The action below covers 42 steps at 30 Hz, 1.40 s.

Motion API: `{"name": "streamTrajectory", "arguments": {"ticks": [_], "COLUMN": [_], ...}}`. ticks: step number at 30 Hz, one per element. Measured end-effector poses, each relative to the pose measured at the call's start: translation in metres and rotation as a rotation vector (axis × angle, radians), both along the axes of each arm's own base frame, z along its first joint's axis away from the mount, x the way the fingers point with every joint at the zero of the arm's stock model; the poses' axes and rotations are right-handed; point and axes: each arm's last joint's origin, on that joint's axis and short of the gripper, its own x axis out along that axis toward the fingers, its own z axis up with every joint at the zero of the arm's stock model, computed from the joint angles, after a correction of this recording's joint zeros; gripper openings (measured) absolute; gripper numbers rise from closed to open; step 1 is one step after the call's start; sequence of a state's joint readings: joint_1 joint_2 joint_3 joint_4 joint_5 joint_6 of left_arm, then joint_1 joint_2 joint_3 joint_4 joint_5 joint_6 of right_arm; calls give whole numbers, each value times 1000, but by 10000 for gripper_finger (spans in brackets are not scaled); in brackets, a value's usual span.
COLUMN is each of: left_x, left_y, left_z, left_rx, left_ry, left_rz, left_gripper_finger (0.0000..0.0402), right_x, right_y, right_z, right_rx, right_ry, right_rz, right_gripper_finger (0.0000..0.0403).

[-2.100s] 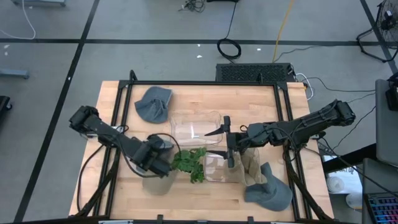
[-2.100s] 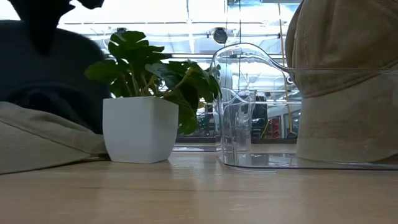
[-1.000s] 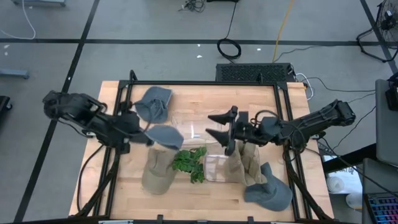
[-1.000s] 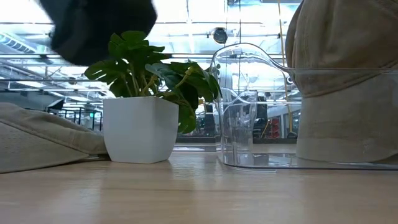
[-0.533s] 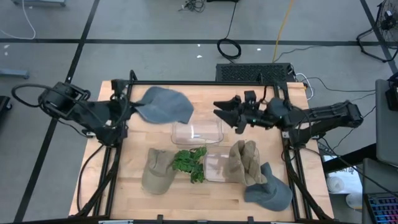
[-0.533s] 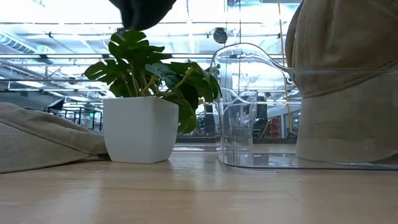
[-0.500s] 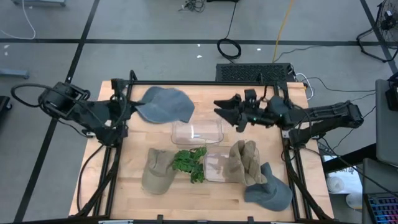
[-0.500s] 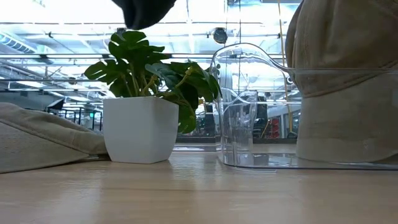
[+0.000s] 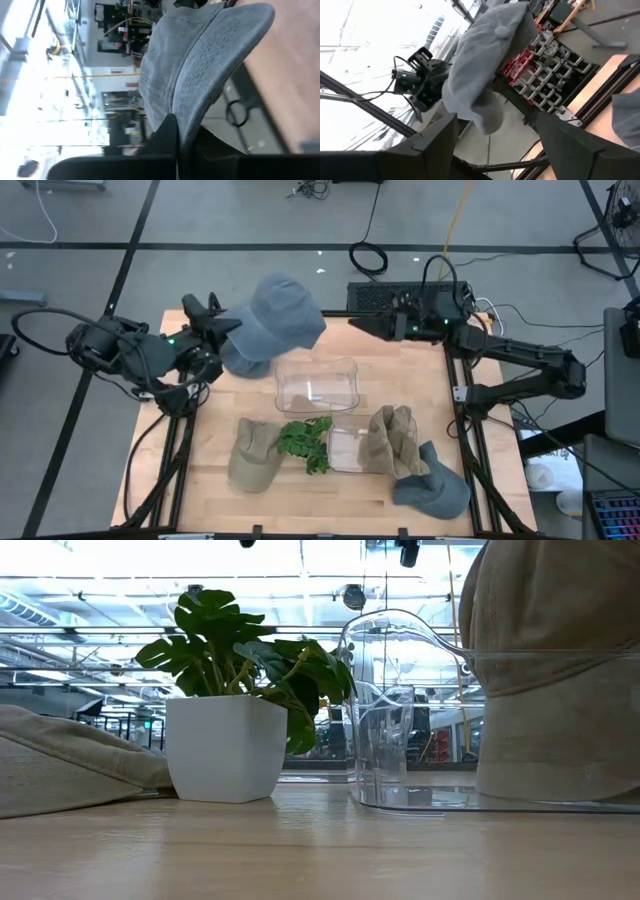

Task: Pick & Place hat
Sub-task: Put the middle left gray cap into the top transparent bin

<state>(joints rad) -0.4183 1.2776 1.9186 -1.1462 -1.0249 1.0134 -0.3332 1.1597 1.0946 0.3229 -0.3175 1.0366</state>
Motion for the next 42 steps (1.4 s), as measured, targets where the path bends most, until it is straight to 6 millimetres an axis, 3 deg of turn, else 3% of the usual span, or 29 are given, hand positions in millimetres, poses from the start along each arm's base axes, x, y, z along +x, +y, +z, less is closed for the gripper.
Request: {"name": "streamTrajectory", "arguments": {"ticks": [11, 18, 25, 33, 42], "left_x": [0, 6, 10, 34, 64], "left_y": [-2, -10, -13, -14, -13], "left_z": [3, 17, 27, 26, 15], "left_rx": [212, 204, 240, 257, 249], "left_ry": [138, 32, -42, -60, -25], "left_rz": [-67, -221, -297, -295, -275], "left_gripper_finger": [7, 7, 7, 8, 7], "right_x": [-10, -11, -16, -16, -15], "right_y": [-23, -26, -23, -19, -12], "right_z": [0, 2, 18, 22, 24], "right_rx": [104, 153, 184, 248, 233], "right_ry": [12, -7, -164, -195, -196], "right_rz": [64, 63, 99, 178, 252], "right_gripper_finger": [263, 263, 270, 296, 281]}}
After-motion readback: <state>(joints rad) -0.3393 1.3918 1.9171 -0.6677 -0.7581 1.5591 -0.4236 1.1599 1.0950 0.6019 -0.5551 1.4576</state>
